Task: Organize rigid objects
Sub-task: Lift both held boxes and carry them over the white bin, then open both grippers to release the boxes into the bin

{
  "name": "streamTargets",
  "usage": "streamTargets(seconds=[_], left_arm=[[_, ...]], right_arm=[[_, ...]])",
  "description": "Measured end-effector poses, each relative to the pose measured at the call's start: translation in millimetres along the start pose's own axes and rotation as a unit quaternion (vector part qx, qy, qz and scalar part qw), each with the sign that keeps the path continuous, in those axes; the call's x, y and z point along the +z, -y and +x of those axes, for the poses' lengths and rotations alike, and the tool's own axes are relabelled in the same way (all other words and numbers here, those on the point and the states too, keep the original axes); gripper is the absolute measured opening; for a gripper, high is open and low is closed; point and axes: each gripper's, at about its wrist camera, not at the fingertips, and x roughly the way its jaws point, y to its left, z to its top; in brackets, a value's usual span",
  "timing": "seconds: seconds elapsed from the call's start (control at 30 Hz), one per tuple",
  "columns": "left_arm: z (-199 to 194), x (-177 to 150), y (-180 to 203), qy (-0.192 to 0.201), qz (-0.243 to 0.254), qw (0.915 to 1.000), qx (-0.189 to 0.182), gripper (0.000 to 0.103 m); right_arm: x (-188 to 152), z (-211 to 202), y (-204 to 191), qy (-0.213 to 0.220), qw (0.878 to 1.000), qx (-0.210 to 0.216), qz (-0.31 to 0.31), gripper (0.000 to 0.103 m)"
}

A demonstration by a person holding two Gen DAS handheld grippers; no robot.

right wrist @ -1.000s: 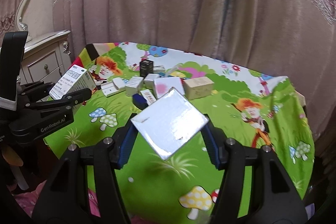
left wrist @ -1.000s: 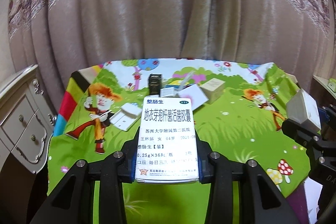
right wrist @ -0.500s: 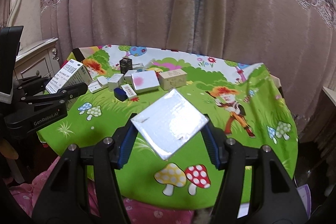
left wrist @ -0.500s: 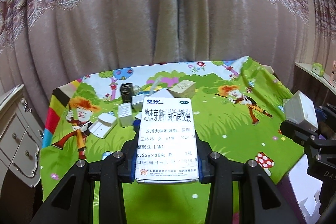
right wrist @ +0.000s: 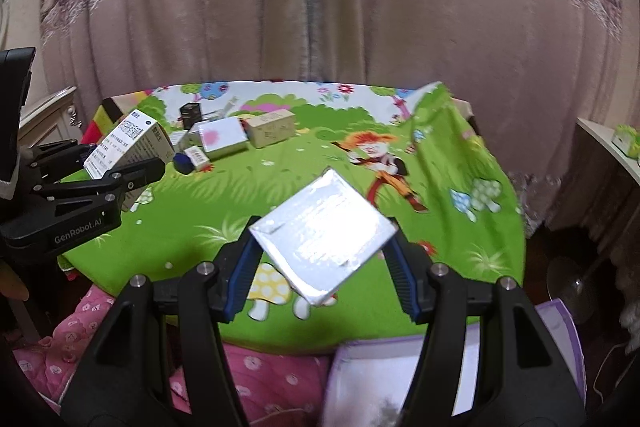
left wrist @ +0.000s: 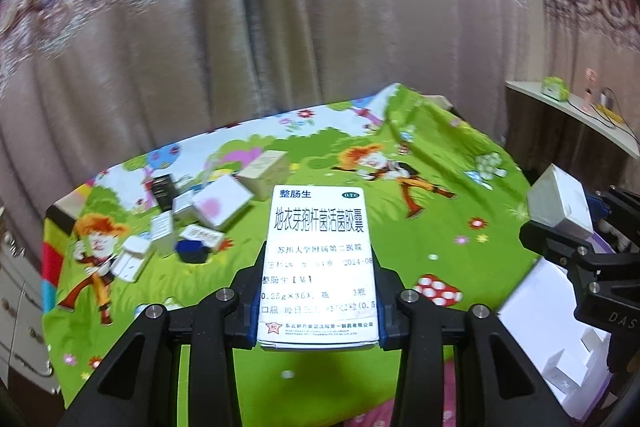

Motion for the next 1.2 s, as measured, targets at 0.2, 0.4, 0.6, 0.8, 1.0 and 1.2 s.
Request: streamTargets(seconds=[0.2, 0.4, 0.6, 0.8, 1.0, 1.2], left_arm=[[3, 5, 41, -0.007, 0.038, 0.9985, -0.038, 0.041], [5, 8, 78, -0.018, 0.071, 0.9943, -0.077, 0.041], [11, 3, 124, -0.042, 0.112, 0.9845, -0.128, 0.041], [19, -5, 165, -0.067, 0.147, 0.9733, -0.163, 0.041], [26, -17, 207, -0.084, 0.195, 0.9594, -0.186, 0.041], [30, -35, 239, -0.101, 0.23, 0.9437, -0.215, 0.041]], right_arm=[[-13, -15, 28, -0.001, 0.999, -0.025, 0.026, 0.063], [-29, -29, 56, -0.007, 0.997, -0.05, 0.053, 0.063], [-49, -41, 86, -0.017, 0.993, -0.08, 0.084, 0.063], [-71, -50, 115, -0.036, 0.987, -0.112, 0.111, 0.063], [-92, -54, 138, -0.065, 0.98, -0.149, 0.119, 0.063], [-112, -59, 153, -0.088, 0.972, -0.174, 0.13, 0.063]])
